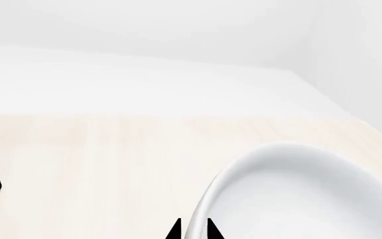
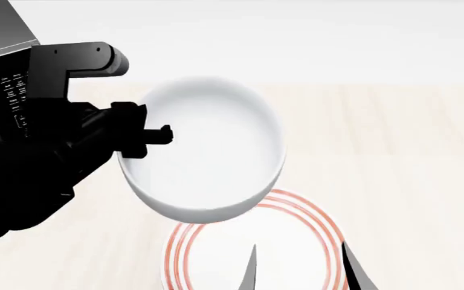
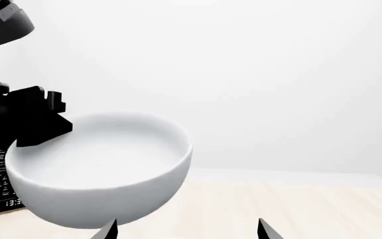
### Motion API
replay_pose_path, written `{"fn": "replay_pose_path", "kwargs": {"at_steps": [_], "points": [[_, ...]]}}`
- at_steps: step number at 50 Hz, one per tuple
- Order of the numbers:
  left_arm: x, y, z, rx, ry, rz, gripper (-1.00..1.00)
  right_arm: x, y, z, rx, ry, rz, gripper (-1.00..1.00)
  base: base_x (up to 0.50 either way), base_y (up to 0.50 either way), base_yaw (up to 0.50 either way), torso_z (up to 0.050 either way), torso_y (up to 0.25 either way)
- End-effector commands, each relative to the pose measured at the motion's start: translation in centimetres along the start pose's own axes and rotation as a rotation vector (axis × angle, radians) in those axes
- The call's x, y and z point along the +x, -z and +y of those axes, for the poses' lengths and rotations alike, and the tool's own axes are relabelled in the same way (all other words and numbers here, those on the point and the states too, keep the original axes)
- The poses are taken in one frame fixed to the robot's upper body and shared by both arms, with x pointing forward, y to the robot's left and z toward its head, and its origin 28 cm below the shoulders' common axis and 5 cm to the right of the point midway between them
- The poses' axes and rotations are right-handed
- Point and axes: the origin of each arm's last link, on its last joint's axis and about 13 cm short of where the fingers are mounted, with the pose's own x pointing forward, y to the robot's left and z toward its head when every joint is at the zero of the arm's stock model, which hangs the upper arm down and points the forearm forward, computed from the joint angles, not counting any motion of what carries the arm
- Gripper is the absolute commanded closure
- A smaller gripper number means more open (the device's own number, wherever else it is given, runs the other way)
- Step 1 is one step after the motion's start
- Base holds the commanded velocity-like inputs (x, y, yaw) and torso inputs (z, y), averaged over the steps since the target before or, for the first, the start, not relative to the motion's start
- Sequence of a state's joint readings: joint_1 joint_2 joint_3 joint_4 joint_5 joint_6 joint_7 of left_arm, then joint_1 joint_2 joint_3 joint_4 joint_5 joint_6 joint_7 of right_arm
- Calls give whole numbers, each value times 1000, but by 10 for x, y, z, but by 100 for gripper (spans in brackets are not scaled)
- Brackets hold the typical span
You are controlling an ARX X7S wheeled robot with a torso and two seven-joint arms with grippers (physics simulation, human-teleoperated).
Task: Pick up the white bowl and put it on the plate.
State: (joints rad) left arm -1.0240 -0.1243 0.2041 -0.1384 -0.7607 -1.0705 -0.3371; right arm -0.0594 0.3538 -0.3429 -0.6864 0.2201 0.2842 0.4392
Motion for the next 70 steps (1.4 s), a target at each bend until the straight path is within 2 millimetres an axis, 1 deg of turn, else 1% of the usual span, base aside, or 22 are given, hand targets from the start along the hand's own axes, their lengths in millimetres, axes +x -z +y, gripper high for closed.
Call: {"fn": "replay_pose_path", "kwargs": {"at_steps": [1,17,22,27,37,45,53,70], "points": [[8,6,-14,-8,52,9,100,1,1,0,-2,1,0,-100,0,0,0,0,0],[22,25,-19,-21,64,44,100,0,2,0,-4,2,2,-100,0,0,0,0,0],[23,28,-21,-28,68,49,100,0,2,0,-5,2,2,-100,0,0,0,0,2],[22,35,-23,-24,73,61,100,0,1,-1,-7,5,0,-100,0,0,0,0,0],[20,44,-26,-22,76,72,100,0,2,-1,-7,4,2,-100,0,0,0,0,0],[24,48,-27,-24,81,80,100,1,3,-1,-6,5,3,-100,0,0,0,0,1],[33,52,-28,-13,61,79,100,1,4,-2,-4,7,6,-100,0,0,0,0,0],[47,59,-32,-49,63,86,100,1,2,-4,-5,13,3,-100,0,0,0,0,1]]}}
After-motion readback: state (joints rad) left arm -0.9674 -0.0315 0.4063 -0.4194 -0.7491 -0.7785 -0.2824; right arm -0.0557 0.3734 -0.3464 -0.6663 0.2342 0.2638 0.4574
